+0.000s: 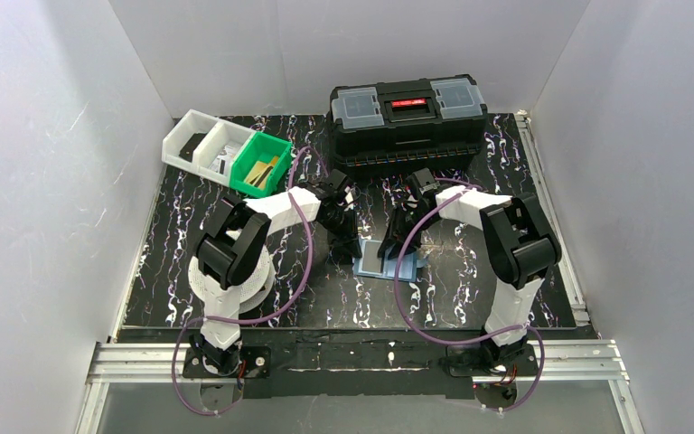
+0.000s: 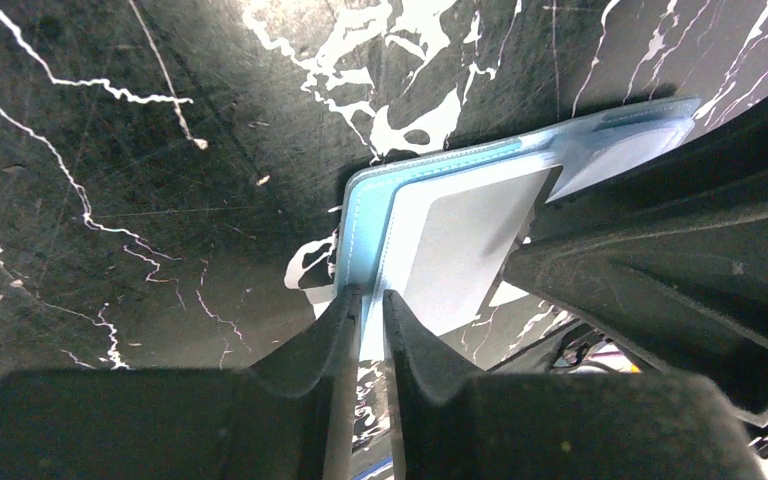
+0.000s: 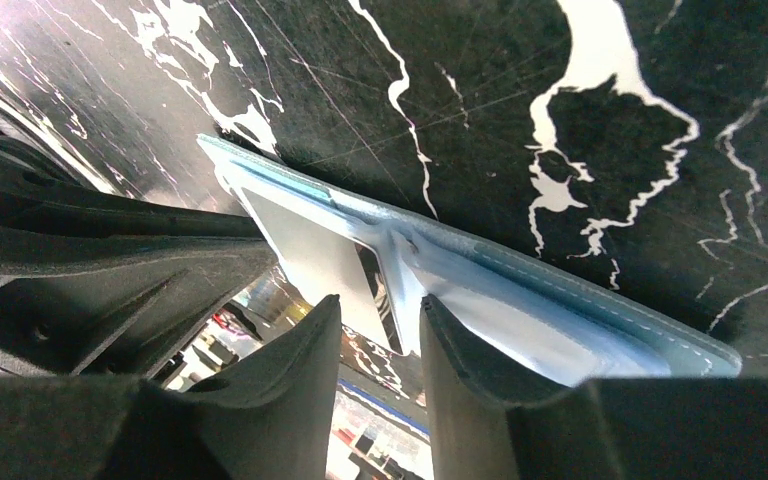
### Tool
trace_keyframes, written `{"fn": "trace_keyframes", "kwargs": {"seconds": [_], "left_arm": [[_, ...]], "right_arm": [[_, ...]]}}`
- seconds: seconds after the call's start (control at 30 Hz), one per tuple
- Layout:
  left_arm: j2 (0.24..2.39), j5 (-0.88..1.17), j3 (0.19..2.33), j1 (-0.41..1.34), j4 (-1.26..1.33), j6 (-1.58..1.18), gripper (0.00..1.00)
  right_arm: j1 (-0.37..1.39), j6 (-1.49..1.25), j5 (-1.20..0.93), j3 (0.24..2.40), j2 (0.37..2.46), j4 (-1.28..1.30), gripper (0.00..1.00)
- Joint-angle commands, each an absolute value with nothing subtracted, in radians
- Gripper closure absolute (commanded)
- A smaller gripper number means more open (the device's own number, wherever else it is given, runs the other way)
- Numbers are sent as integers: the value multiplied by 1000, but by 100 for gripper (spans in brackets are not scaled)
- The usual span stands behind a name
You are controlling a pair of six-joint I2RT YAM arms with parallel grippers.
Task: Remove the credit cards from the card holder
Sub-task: Remove the credit card from the card holder.
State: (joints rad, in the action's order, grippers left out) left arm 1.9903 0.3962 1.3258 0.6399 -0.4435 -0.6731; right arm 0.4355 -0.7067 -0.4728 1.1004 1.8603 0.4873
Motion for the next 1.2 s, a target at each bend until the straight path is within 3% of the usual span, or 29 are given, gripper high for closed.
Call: {"fn": "trace_keyframes", "kwargs": {"seconds": [0.0,1.17], "left_arm": [[1964,349,1288,661,-459,-713,88],[1800,216,1234,696,-513,-756,90]], "right_arm": [[446,-684,-457,1126,1907,474,57],[478,-667,-603,1160,1932,408,55]]}}
